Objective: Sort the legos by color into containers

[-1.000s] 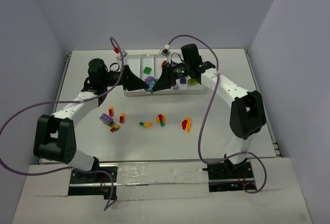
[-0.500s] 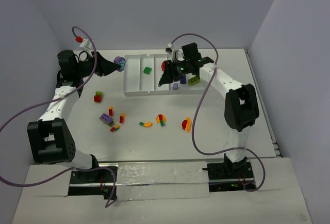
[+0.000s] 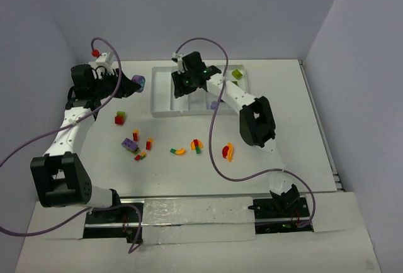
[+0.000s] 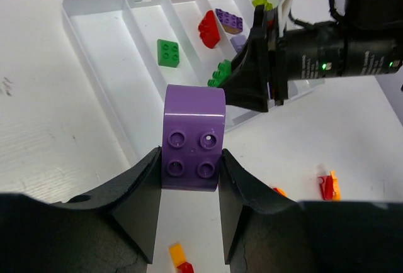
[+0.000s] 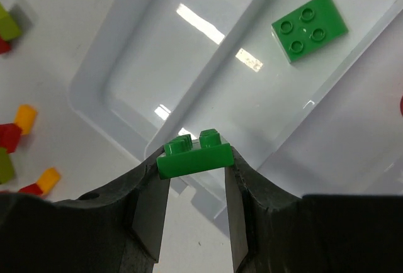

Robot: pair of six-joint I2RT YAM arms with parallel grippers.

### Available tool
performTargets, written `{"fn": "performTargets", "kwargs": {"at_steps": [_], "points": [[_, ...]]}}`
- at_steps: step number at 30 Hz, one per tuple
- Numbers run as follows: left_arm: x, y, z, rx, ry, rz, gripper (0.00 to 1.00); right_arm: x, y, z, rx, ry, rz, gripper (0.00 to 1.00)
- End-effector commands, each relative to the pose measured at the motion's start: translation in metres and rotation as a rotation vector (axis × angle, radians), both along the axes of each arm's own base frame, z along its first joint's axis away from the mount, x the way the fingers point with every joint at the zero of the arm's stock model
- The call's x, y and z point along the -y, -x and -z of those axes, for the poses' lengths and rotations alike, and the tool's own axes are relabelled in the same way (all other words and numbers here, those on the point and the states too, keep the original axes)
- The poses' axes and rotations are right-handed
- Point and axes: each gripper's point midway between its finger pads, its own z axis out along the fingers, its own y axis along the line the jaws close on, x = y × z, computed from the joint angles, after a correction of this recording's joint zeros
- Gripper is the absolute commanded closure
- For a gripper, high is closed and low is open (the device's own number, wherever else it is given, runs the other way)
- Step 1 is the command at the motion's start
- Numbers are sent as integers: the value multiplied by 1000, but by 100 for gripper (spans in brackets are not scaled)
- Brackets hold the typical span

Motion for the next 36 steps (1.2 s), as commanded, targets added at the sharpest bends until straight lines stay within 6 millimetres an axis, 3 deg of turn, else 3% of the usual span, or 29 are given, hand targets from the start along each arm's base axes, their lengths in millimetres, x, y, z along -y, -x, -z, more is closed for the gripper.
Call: {"fn": "performTargets", "kwargs": {"at_steps": [1, 3, 4, 5, 9, 13, 14, 15, 16, 18, 19, 20, 22, 24, 25, 28, 34, 36], "points": [[-8, -3, -10, 48, -49, -35, 100, 2, -11, 7, 49, 84, 58, 63], [-9, -6, -9, 45, -48, -43, 100, 5, -11, 13, 53, 102, 69, 39], [-9, -6, -9, 45, -48, -42, 100, 4, -12, 12, 57, 100, 70, 39], [-9, -9, -9, 45, -42, -46, 100, 6, -12, 12, 58, 105, 77, 31], [-9, -16, -11, 48, -37, -57, 100, 9, -8, 5, 57, 109, 74, 23], [4, -24, -10, 53, -42, -43, 100, 18, -1, -27, 58, 62, 81, 18], [10, -28, -11, 63, -58, -44, 100, 25, 4, -49, 59, 14, 84, 16], [24, -29, -14, 76, -66, -22, 100, 32, 7, -49, 35, -1, 97, 7], [33, -29, -9, 70, -73, -2, 100, 42, 0, -52, 39, -11, 116, 6], [50, -38, -1, 65, -112, -6, 100, 71, 1, -77, 37, -70, 148, 4], [76, -38, 7, 55, -136, 29, 100, 91, 1, -91, 49, -88, 170, 3], [83, -45, 15, 44, -155, 19, 100, 106, 4, -101, 64, -87, 190, 1], [102, -49, 22, 41, -172, 28, 100, 134, 4, -110, 81, -81, 228, 0], [140, -56, 29, 42, -195, 55, 100, 180, 4, -116, 100, -52, 302, 0], [149, -63, 49, 1, -219, 45, 100, 198, 10, -114, 101, -31, 325, 0], [197, -68, 67, -33, -226, 115, 100, 243, 18, -102, 68, -3, 398, 0], [250, -93, 79, -11, -196, 155, 99, 310, 38, -77, 12, 17, 529, 0], [262, -98, 79, -4, -194, 166, 99, 319, 42, -76, 14, 4, 551, 0]]}}
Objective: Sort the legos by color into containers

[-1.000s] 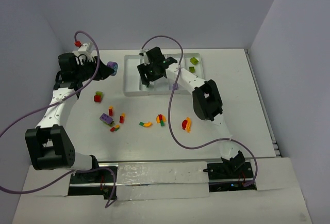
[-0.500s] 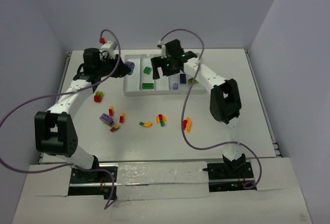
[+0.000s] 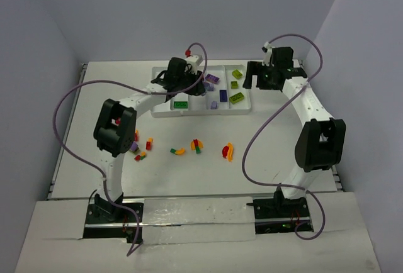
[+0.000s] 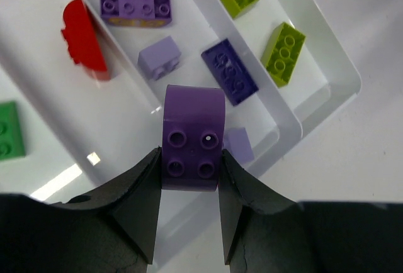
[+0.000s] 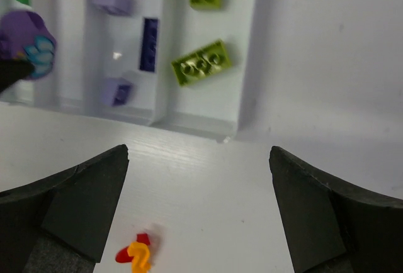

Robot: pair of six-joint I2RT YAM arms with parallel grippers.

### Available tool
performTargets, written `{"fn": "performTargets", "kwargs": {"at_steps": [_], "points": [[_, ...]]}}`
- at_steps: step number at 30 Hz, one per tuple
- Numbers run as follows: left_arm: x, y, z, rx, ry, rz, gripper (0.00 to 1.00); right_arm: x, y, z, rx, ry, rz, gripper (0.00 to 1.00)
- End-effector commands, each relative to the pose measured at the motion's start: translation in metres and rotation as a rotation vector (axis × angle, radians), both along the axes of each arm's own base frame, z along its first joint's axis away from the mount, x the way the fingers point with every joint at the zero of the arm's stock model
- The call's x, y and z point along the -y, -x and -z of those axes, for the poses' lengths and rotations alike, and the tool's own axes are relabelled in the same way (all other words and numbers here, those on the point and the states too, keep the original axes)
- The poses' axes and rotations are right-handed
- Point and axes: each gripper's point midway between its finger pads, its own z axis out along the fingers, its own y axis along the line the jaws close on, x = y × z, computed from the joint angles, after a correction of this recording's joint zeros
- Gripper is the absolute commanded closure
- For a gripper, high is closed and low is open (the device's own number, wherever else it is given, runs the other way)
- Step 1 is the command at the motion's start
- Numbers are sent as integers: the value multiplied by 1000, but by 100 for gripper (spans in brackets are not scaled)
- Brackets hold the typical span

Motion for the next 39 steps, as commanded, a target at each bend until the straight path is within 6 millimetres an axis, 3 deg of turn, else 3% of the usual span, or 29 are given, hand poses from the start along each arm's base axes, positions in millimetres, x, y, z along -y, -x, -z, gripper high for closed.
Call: {"fn": "performTargets", "kwargs": {"at_steps": [1, 3, 8, 12, 16, 18, 21, 23, 26, 28, 30, 32, 33, 35, 37, 39], "points": [[31, -29, -35, 99, 59, -8, 98, 22, 14, -1, 14, -14, 35, 0], [43, -33, -39, 116, 61, 0, 98, 30, 14, -2, 20, -16, 51, 0], [58, -42, -8, 73, 36, -4, 94, 37, 10, -9, 25, -30, 66, 0], [63, -43, 4, 72, 17, -4, 73, 35, 8, -9, 21, -46, 58, 0], [61, -44, 3, 86, -3, -8, 55, 32, 7, -12, 20, -59, 51, 0], [58, -48, -2, 102, -11, -16, 51, 31, 7, -14, 22, -62, 49, 0], [52, -53, -29, 143, -20, -11, 44, 30, 8, -16, 23, -66, 42, 0], [46, -49, -57, 178, -14, 8, 30, 27, 9, -14, 21, -71, 34, 0], [33, -39, -83, 200, -13, 47, 10, 23, 9, -13, 18, -76, 22, 0], [18, -21, -95, 171, -9, 89, 4, 19, 9, -12, 14, -77, 10, 0], [-2, -10, -102, 146, -4, 109, 6, 16, 9, -13, 17, -78, 0, 0], [-33, 20, -137, 160, 55, 203, 11, 13, 10, -15, 22, -77, -16, 0], [-60, 28, -144, 166, 52, 234, 12, 11, 10, -15, 23, -78, -26, 0], [-86, 46, -147, 215, 10, 327, 13, 2, 12, -15, 23, -79, -58, 0], [-128, 86, -127, 194, -107, 490, 13, -13, 14, -11, 11, -88, -106, 0], [-152, 108, -112, 235, -234, 618, 14, -19, 14, -7, -1, -91, -124, 0]]}}
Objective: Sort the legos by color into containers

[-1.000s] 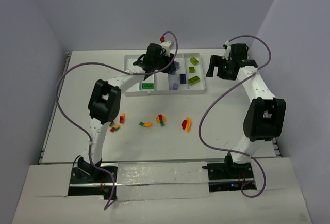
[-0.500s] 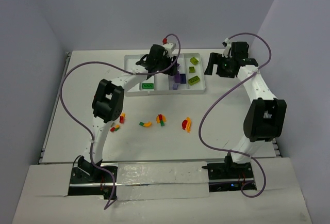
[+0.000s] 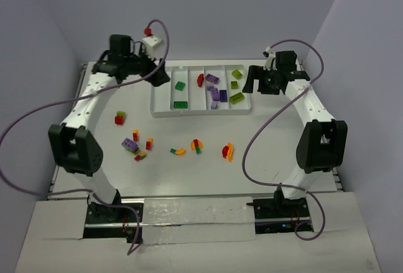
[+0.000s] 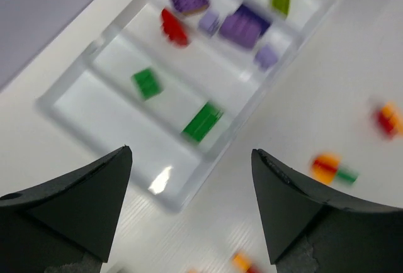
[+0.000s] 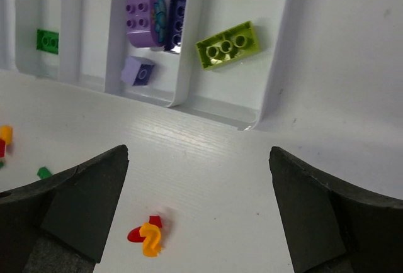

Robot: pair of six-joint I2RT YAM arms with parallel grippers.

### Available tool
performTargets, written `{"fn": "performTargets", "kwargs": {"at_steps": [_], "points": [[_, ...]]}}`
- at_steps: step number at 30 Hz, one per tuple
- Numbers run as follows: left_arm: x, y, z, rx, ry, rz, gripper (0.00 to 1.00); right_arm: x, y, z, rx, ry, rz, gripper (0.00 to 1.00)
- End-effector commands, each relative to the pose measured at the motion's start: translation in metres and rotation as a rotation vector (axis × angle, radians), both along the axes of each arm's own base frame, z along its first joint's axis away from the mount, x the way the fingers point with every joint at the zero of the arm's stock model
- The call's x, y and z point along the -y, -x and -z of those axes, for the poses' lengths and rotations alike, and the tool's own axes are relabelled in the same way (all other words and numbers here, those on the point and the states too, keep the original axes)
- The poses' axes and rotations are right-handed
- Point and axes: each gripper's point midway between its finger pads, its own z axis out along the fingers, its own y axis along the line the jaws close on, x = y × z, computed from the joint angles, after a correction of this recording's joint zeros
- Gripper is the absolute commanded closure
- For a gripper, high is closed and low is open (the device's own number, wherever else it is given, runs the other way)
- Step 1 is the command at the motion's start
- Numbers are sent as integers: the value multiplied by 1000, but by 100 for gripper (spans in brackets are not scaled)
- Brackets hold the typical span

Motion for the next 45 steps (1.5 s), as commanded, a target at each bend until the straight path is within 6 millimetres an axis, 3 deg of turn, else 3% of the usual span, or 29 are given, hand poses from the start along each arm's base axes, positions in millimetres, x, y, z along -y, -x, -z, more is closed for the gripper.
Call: {"fn": "performTargets", "kwargs": {"at_steps": [1, 2, 5, 9, 14, 18, 33, 45], "points": [[-45, 90, 35, 5, -234, 399, 15, -23, -7, -22, 62, -16, -87, 0], [-59, 110, 54, -49, -284, 444, 15, -26, -7, -23, 63, -15, -96, 0], [-94, 134, 78, -30, -396, 570, 15, -35, -7, -24, 59, -6, -119, 0], [-118, 169, 117, -114, -488, 722, 18, -39, -5, -21, 52, 12, -131, 0], [-151, 172, 153, -76, -696, 779, 20, -40, -3, -16, 34, 19, -136, 0], [-159, 180, 170, -92, -734, 831, 20, -41, -3, -13, 21, 21, -140, 0], [-170, 177, 194, -40, -813, 897, 20, -41, -4, -4, -12, 22, -147, 0], [-168, 172, 189, 9, -818, 878, 54, -44, -6, -3, -20, 12, -153, 0]]}}
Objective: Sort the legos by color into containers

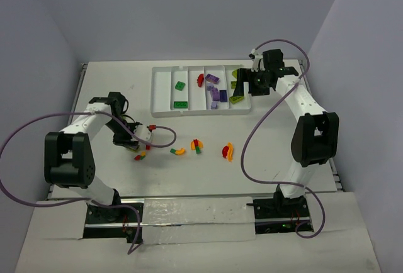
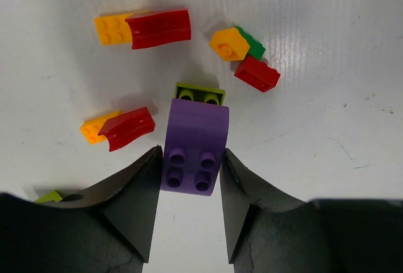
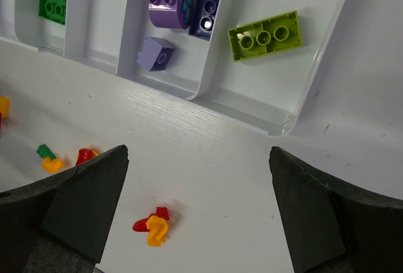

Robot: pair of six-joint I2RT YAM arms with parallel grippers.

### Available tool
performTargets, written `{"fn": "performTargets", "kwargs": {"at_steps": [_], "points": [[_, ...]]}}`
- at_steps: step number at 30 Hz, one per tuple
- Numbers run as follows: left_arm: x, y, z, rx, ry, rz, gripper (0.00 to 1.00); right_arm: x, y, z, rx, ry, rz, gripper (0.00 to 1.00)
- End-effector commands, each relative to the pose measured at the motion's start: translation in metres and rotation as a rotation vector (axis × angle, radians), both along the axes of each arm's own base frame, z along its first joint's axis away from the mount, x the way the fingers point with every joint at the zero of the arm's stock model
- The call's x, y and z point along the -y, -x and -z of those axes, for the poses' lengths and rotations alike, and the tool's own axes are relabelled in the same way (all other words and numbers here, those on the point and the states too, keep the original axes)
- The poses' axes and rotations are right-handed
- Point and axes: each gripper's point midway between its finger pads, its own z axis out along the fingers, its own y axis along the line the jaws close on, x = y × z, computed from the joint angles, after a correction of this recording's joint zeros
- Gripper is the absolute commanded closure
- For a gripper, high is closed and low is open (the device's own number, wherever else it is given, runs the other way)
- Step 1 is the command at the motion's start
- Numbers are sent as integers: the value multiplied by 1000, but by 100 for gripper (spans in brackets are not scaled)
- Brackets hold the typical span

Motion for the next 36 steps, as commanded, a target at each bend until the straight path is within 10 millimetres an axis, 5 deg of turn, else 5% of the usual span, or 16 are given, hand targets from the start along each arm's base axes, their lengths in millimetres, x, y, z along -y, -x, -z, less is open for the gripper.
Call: {"fn": "performTargets", "kwargs": {"at_steps": [1, 5, 11, 15, 23, 28, 36], "points": [[4, -9, -15, 74, 35, 18, 58, -5, -10, -18, 49, -9, -19, 0], [9, -17, -30, 89, 60, -16, 72, -12, -5, -25, 63, -46, -55, 0], [45, -39, -102, 94, 267, -141, 100, -53, 20, -54, 144, -180, -254, 0], [104, -23, -146, -166, 579, -318, 100, -91, 48, -81, 225, -281, -437, 1], [172, -12, -187, -588, 931, -529, 100, -147, 92, -120, 275, -425, -674, 6], [195, -15, -205, -543, 1024, -558, 100, -181, 125, -124, 158, -535, -801, 9], [210, -3, -201, -611, 1027, -615, 100, -205, 147, -116, 61, -595, -851, 9]]}}
